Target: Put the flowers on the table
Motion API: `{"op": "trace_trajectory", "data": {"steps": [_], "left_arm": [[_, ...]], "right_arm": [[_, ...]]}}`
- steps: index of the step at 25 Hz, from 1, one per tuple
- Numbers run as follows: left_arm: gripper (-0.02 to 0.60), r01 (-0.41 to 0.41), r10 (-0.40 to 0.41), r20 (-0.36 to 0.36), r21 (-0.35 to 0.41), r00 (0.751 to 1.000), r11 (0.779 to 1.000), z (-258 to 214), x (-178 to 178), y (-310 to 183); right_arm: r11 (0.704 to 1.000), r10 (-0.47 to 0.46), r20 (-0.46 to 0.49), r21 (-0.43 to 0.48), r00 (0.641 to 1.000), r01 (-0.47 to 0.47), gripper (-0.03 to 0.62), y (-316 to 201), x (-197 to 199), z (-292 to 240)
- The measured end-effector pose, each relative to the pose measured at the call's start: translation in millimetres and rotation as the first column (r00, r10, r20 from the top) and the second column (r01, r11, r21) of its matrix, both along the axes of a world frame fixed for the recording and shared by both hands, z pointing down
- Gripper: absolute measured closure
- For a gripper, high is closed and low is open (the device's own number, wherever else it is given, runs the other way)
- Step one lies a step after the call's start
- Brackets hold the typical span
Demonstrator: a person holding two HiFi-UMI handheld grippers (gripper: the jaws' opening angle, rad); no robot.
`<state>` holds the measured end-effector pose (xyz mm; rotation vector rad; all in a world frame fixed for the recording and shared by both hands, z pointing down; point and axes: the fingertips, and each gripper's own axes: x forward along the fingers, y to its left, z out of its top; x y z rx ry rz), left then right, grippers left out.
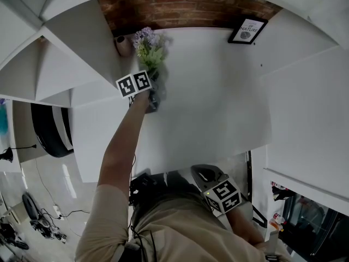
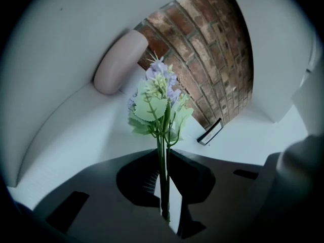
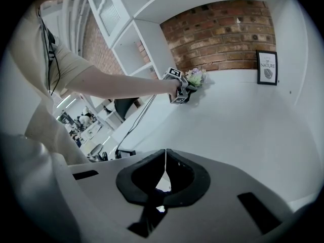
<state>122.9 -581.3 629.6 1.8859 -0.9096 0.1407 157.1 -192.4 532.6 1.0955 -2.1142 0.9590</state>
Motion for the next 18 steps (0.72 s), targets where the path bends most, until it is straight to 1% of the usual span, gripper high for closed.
{"op": "trace_trajectory", "data": {"steps": [1, 2, 3, 4, 8, 10, 13, 15, 18], "left_arm": [[0.567, -0.010, 0.010, 0.026, 0.008, 1.000, 1.000, 0, 0, 1], [0.533, -0.020, 0.019, 0.051, 0.015, 0.999, 1.000, 0, 0, 2], [0.444, -0.030, 0.028, 0.072, 0.021, 0.997, 0.999, -1, 0, 3], [0.418, -0.039, 0.037, 0.092, 0.024, 0.995, 0.999, -2, 1, 5], [0.401, -0.069, 0.061, 0.174, 0.039, 0.983, 0.997, -2, -3, 13], [0.371, -0.072, 0.059, 0.201, 0.060, 0.978, 0.996, -6, -8, 13], [0.327, -0.067, 0.042, 0.210, 0.117, 0.977, 0.991, -22, -12, 12], [0.324, -0.087, 0.049, 0.220, 0.168, 0.974, 0.982, -38, -13, 14], [0.324, -0.128, 0.075, 0.220, 0.239, 0.973, 0.962, -63, -16, 26]], "right_arm": [[1.000, 0.000, -0.001, 0.000, 1.000, 0.000, 0.572, 0, 1, 0], [1.000, -0.002, -0.002, 0.001, 1.000, 0.002, 0.572, 0, 3, 0], [1.000, -0.003, -0.001, 0.003, 1.000, 0.003, 0.572, 0, 4, 0], [1.000, -0.002, 0.001, 0.004, 1.000, 0.002, 0.572, 0, 5, 0], [1.000, -0.011, 0.015, 0.016, 1.000, 0.011, 0.572, -4, -1, -2], [0.999, -0.023, 0.020, 0.027, 1.000, 0.023, 0.572, -8, -4, -4], [0.999, -0.041, 0.021, 0.037, 0.999, 0.040, 0.572, -8, -5, -7], [0.997, -0.059, 0.020, 0.045, 0.998, 0.058, 0.572, -7, -7, -8], [0.995, -0.087, 0.019, 0.058, 0.996, 0.086, 0.572, -7, -10, -10]]}}
